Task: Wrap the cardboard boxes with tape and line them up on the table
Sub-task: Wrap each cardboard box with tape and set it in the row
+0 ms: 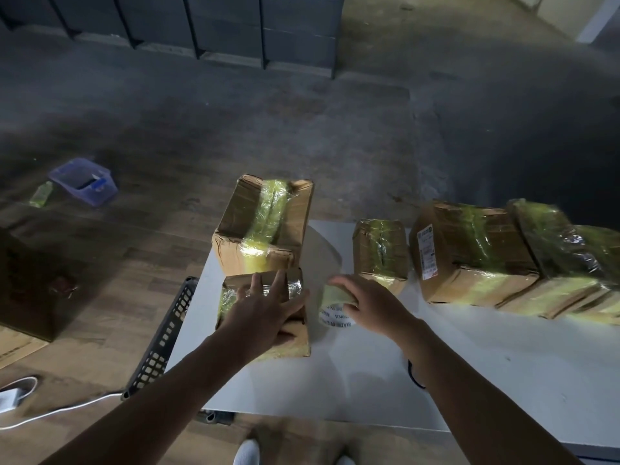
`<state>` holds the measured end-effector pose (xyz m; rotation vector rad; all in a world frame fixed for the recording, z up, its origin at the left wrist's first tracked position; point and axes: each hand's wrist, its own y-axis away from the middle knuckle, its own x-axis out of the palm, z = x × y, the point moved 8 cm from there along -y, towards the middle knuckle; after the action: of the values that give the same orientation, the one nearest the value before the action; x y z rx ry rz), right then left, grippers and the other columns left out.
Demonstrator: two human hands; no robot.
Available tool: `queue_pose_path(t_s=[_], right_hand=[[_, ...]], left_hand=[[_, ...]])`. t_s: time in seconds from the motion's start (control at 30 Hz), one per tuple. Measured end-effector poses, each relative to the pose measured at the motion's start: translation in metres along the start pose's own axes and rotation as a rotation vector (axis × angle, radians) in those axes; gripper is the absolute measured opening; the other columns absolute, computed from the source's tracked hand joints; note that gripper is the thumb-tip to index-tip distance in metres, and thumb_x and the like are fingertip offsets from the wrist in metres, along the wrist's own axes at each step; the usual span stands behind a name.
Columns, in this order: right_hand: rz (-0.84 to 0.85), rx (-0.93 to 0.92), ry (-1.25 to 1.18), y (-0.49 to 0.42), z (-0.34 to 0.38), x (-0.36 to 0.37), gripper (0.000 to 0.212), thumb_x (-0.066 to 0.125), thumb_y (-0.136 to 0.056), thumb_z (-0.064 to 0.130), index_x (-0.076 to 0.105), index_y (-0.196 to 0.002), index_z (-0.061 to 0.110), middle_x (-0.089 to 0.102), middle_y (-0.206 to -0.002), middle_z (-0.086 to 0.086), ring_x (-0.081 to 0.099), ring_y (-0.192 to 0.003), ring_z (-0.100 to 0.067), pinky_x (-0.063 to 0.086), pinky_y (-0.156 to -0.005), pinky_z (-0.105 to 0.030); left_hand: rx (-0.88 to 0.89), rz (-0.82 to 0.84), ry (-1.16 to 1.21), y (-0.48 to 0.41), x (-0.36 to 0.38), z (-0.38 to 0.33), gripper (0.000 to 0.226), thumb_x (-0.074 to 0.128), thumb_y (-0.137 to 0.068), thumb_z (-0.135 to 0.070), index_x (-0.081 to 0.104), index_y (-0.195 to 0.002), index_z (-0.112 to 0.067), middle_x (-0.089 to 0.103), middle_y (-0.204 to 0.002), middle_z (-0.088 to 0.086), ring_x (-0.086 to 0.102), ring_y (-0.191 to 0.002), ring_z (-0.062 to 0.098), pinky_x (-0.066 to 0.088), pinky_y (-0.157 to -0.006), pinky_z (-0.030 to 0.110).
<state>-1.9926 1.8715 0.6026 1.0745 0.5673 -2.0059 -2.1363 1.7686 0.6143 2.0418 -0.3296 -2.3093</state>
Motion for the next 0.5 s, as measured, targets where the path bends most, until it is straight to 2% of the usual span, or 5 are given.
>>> queue_pose_path(t_s=[0.07, 0.17, 0.27, 0.37, 0.5], right_hand=[[0.059, 0.037, 0.003, 0.009, -0.007, 0.015, 0.054, 0.062, -0.087, 0.013, 0.045, -0.135, 0.031, 0.059, -0.130, 0.003, 0.062, -0.086, -0.007, 0.054, -0.072, -0.027], [0.070, 0.052, -0.009, 0.008, -0.006, 0.024, 0.057, 0.063, -0.087, 0.012, 0.044, -0.138, 0.030, 0.057, -0.134, 0.003, 0.065, -0.097, -0.014, 0.054, -0.078, -0.028], [-0.075, 0.046, -0.149, -0.005, 0.004, -0.009, 0.061, 0.065, -0.083, 0.005, 0.044, -0.137, 0.025, 0.061, -0.122, 0.001, 0.063, -0.091, -0.007, 0.049, -0.065, -0.011], [-0.202, -0.086, -0.240, -0.017, 0.028, -0.047, 0.061, 0.064, -0.079, 0.004, 0.044, -0.131, 0.030, 0.052, -0.111, 0.019, 0.060, -0.094, 0.003, 0.053, -0.068, -0.013], [-0.048, -0.230, -0.040, -0.018, 0.057, -0.026, 0.056, 0.063, -0.084, 0.003, 0.050, -0.133, 0.026, 0.053, -0.111, 0.005, 0.060, -0.085, -0.008, 0.051, -0.061, -0.016]], left_hand=[[0.051, 0.006, -0.010, 0.002, 0.001, -0.007, 0.087, 0.055, -0.088, -0.059, -0.002, -0.150, -0.037, 0.001, -0.159, 0.023, 0.018, -0.138, 0.056, 0.033, -0.107, 0.063], [0.090, -0.020, -0.009, 0.005, -0.008, -0.010, 0.085, 0.058, -0.087, -0.058, 0.008, -0.152, -0.033, 0.009, -0.159, 0.024, 0.025, -0.136, 0.055, 0.037, -0.103, 0.063], [0.075, -0.164, 0.100, 0.013, -0.030, -0.002, 0.086, 0.060, -0.081, -0.061, 0.031, -0.149, -0.017, 0.032, -0.153, 0.023, 0.048, -0.124, 0.049, 0.056, -0.085, 0.051], [0.058, -0.360, 0.243, 0.023, -0.035, 0.001, 0.081, 0.058, -0.078, -0.061, 0.048, -0.133, -0.003, 0.043, -0.146, 0.023, 0.057, -0.117, 0.046, 0.060, -0.055, 0.039], [0.101, -0.379, 0.309, 0.024, -0.007, 0.005, 0.071, 0.058, -0.080, -0.063, 0.053, -0.123, -0.008, 0.049, -0.144, 0.014, 0.056, -0.121, 0.040, 0.061, -0.055, 0.038]])
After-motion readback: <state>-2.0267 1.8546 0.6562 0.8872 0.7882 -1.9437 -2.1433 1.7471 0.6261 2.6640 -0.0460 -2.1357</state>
